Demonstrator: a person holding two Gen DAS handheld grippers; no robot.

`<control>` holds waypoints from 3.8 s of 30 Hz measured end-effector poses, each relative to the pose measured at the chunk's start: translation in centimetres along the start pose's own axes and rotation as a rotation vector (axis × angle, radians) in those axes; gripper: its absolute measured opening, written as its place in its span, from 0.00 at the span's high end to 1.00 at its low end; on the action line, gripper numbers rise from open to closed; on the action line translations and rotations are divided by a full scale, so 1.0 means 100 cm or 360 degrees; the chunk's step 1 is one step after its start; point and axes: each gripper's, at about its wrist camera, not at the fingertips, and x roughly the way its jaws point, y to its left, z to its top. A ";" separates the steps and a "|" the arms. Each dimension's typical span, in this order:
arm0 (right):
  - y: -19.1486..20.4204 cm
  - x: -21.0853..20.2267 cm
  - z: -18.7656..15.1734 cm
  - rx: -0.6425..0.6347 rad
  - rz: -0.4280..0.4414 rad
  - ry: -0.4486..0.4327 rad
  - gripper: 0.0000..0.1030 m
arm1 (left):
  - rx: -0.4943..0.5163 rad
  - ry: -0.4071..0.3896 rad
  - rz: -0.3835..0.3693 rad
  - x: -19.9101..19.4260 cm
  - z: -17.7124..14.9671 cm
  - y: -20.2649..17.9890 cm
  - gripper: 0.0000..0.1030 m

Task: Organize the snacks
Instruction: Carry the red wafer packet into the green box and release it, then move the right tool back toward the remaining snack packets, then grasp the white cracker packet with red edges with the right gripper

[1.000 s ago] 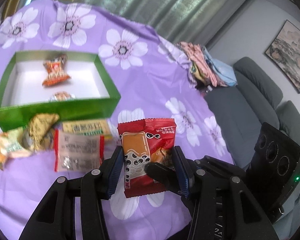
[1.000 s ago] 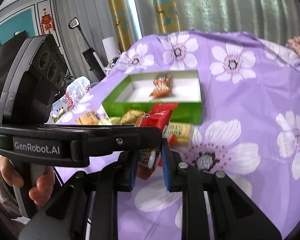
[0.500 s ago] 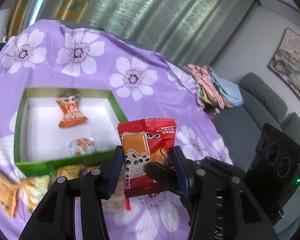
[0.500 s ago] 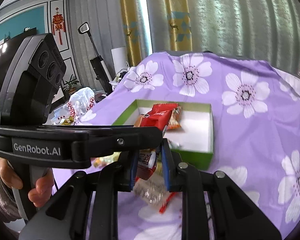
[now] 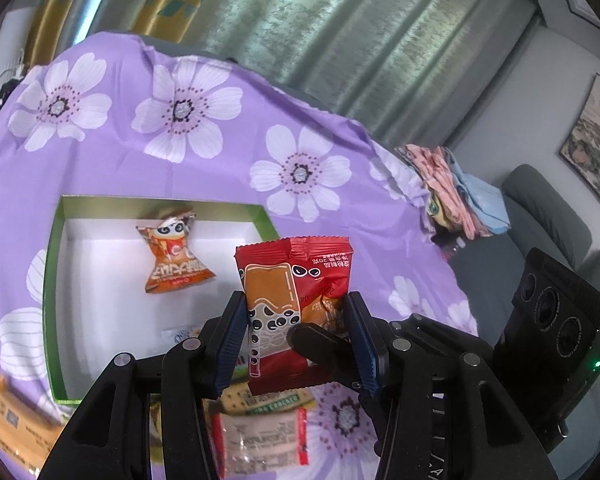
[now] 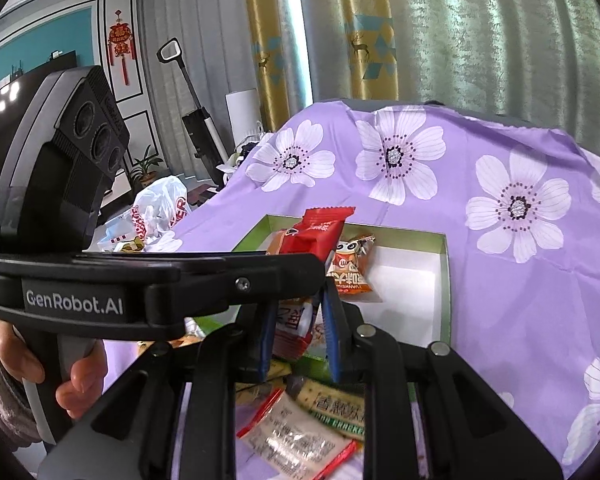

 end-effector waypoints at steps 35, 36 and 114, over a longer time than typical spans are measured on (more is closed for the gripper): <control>-0.007 -0.011 -0.018 0.0048 -0.0580 0.0020 0.01 | 0.0023 0.0010 0.0358 -0.022 -0.021 0.014 0.02; -0.005 -0.016 -0.018 0.0049 -0.0591 0.0013 0.01 | 0.0032 0.0008 0.0358 -0.025 -0.023 0.011 0.02; -0.001 -0.003 -0.135 0.0414 -0.0146 0.0371 0.33 | -0.0091 0.0362 0.0181 0.023 -0.125 0.024 0.02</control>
